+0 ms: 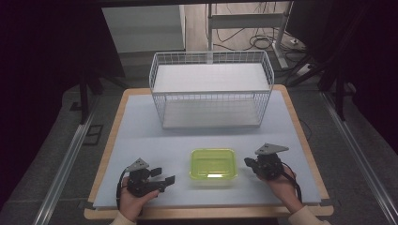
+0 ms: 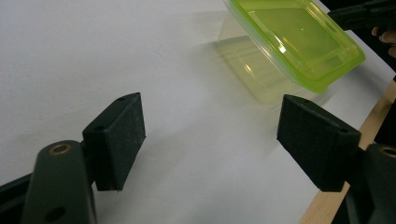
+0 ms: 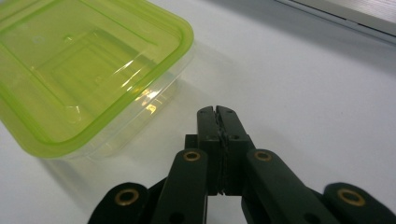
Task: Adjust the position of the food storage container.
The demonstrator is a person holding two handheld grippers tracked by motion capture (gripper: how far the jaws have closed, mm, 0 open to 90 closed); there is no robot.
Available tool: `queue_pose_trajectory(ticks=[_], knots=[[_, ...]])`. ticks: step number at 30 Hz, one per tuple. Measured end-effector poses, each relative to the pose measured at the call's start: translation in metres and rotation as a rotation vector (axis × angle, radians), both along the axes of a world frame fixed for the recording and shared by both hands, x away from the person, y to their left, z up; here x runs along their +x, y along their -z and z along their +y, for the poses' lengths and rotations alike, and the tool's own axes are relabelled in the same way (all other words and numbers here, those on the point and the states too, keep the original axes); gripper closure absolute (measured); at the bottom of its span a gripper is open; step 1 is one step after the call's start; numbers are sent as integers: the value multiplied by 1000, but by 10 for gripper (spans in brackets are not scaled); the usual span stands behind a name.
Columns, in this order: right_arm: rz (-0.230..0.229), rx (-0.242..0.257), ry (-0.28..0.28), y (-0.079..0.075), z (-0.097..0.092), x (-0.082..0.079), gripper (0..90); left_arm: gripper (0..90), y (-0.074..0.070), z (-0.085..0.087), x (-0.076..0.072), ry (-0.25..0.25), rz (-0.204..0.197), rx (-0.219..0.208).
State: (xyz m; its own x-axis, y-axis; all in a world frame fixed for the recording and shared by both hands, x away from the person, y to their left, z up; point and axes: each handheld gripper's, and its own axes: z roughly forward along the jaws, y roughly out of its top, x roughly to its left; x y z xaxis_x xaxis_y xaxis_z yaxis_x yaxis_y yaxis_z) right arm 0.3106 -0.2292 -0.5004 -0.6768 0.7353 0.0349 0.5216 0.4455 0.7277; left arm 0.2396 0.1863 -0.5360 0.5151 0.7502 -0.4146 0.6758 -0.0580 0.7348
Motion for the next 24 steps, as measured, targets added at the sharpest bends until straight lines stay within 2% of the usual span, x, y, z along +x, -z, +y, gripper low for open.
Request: queue_pose_trajectory(ticks=[4,7,8,9,10,12,13,19,24], knots=[[30,50,-9,2,-10,-7,874,230,0,1,0,-2,2,-8],[51,89,-13,0,-17,-9,819,229,0,1,0,-2,2,-13],[51,89,-13,0,-17,-9,819,229,0,1,0,-2,2,-13],[63,117,-18,0,-20,-10,755,228,-1,1,0,-1,3,-16],[63,117,-18,0,-20,-10,755,228,-1,1,0,-2,2,-16],[78,139,-26,0,-22,-11,636,228,-1,1,0,-3,4,-18],[88,156,-31,0,-23,-11,548,228,-1,1,1,-2,8,-21],[123,243,-47,-4,-25,-11,407,226,-5,0,1,6,19,-58],[151,274,-50,-6,-24,-10,376,235,-9,0,3,-3,30,-77]])
